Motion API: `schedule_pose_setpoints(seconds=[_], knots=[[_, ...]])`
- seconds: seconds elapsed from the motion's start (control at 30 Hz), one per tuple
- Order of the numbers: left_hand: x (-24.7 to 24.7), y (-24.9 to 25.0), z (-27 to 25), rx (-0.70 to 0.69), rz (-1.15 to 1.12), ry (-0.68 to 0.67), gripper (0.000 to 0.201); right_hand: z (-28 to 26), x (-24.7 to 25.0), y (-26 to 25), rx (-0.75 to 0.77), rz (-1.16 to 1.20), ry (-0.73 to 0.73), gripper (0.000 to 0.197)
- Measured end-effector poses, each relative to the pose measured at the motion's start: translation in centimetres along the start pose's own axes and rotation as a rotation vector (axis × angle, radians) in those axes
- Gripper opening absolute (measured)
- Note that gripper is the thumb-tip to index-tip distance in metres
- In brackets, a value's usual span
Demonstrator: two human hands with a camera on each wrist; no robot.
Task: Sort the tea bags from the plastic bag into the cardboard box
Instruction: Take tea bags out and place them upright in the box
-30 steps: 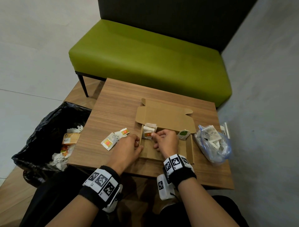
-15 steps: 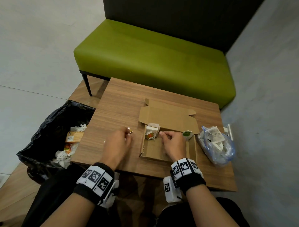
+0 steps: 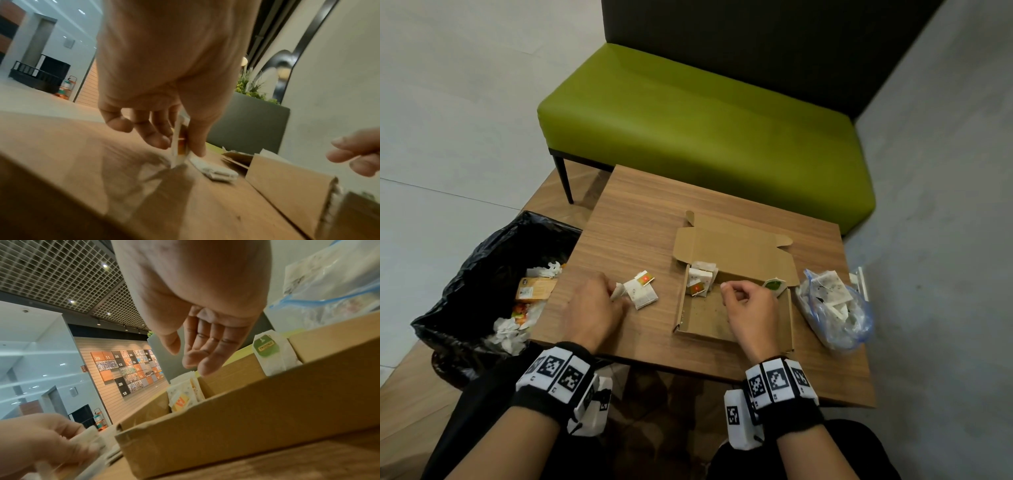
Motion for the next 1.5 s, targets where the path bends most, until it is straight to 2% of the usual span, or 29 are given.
schedule_pose_setpoints(seconds=[0.07,0.13,0.2,0.27,0.37,0.5,0.63,0.77,0.87,0.97,1.03,1.1,1.17,1.23,1.3,1.4,1.5], knots=[[0.3,0.5,-0.2,-0.037,-0.186,-0.018,0.025,-0.4,-0.1,-0.8,0.036,0.068,-0.025,0.015],[0.4,1.8,-0.7,-0.089,-0.372,-0.053,0.027,-1.1,-1.1,-2.1,0.080,0.176,-0.121,0.014],[-0.3,3.5,-1.4,-0.109,-0.584,-0.152,0.031,-1.9,-2.3,-3.7,0.101,0.279,-0.258,0.021],[-1.5,5.4,-2.4,-0.134,-0.704,-0.273,0.035,-2.5,-3.1,-5.1,0.114,0.377,-0.374,0.028],[-2.9,7.4,-3.6,-0.214,-0.677,-0.401,0.042,-2.8,-3.4,-6.3,0.160,0.447,-0.442,0.025],[-3.5,8.7,-4.5,-0.318,-0.565,-0.537,0.050,-2.6,-3.1,-5.4,0.217,0.297,-0.462,0.017],[-4.1,9.8,-5.6,-0.441,-0.388,-0.657,0.058,-3.4,-2.4,-5.6,0.268,0.339,-0.548,0.025],[-4.3,10.6,-6.0,-0.538,-0.269,-0.635,0.076,-3.0,-2.2,-5.7,0.274,0.307,-0.531,0.023],[-3.4,11.0,-5.9,-0.537,-0.402,-0.553,0.086,-2.4,-1.8,-5.0,0.242,0.283,-0.496,0.014],[-2.7,10.6,-5.2,-0.439,-0.603,-0.482,0.094,-2.3,-1.2,-4.0,0.150,0.390,-0.466,0.008],[-3.1,9.8,-4.8,-0.330,-0.745,-0.482,0.084,-2.0,-0.8,-3.0,0.078,0.503,-0.406,0.007],[-3.7,9.5,-4.8,-0.285,-0.765,-0.499,0.058,-1.9,-0.8,-2.2,0.034,0.562,-0.364,0.008],[-4.1,9.9,-5.3,-0.344,-0.670,-0.487,0.027,-2.0,-1.1,-2.0,0.019,0.569,-0.390,0.011],[-4.2,10.3,-5.5,-0.415,-0.570,-0.448,0.008,-2.2,-1.5,-2.0,0.047,0.487,-0.415,0.011],[-4.5,10.5,-5.4,-0.457,-0.486,-0.435,0.006,-2.0,-1.4,-1.8,0.085,0.354,-0.370,0.011],[-5.2,10.7,-5.6,-0.541,-0.348,-0.454,0.008,-2.0,-1.4,-2.0,0.153,0.288,-0.338,0.009],[-5.5,10.6,-5.4,-0.523,-0.326,-0.452,0.018,-1.8,-1.4,-1.9,0.146,0.262,-0.294,0.003]])
Point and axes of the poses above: each hand's wrist, its own z-axis towards the middle knuckle, its own x-axis out of the back of the hand, y = z × x, the point moved 9 cm from there along z, towards the middle knuckle, and after that the axes turned 11 degrees about -z, right-handed, at the moved point
